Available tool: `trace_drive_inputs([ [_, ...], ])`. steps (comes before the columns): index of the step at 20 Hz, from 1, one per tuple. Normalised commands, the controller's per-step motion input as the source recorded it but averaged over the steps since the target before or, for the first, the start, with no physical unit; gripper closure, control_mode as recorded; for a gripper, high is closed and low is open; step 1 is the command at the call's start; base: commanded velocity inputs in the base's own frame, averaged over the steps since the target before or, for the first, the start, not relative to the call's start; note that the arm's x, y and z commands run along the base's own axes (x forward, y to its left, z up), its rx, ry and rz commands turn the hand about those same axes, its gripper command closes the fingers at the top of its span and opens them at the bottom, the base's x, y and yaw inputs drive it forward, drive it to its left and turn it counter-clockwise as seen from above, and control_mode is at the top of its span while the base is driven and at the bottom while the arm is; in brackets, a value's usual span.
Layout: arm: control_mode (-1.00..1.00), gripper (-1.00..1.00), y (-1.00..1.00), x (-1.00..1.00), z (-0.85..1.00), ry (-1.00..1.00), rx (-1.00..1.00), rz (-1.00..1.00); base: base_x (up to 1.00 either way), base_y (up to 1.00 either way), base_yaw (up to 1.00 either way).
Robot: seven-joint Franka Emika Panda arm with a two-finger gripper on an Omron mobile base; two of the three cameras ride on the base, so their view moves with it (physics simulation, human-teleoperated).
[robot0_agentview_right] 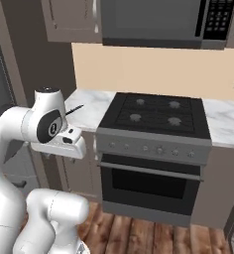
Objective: Retrieve the butter from the fridge and place it on a plate on the dining table. Then retrieve the butter knife by the fridge and place it near the plate.
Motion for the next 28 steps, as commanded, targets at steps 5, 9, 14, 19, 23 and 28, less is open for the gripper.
trace_drive_inputs([
  [5, 1.00, -1.00, 0.00, 0.00, 0.00, 0.00, 0.00, 0.00, 0.53, 0.00, 0.03],
  [9, 1.00, -1.00, 0.00, 0.00, 0.00, 0.00, 0.00, 0.00, 0.66, 0.00, 0.05],
  [14, 1.00, -1.00, 0.00, 0.00, 0.00, 0.00, 0.00, 0.00, 0.55, 0.00, 0.08],
  [19, 1.00, -1.00, 0.00, 0.00, 0.00, 0.00, 0.00, 0.00, 0.08, 0.12, 0.05],
  [23, 1.00, -1.00, 0.00, 0.00, 0.00, 0.00, 0.00, 0.00, 0.00, 0.27, 0.11],
  [28, 1.00, -1.00, 0.00, 0.00, 0.00, 0.00, 0.00, 0.00, 0.07, 0.25, 0.19],
])
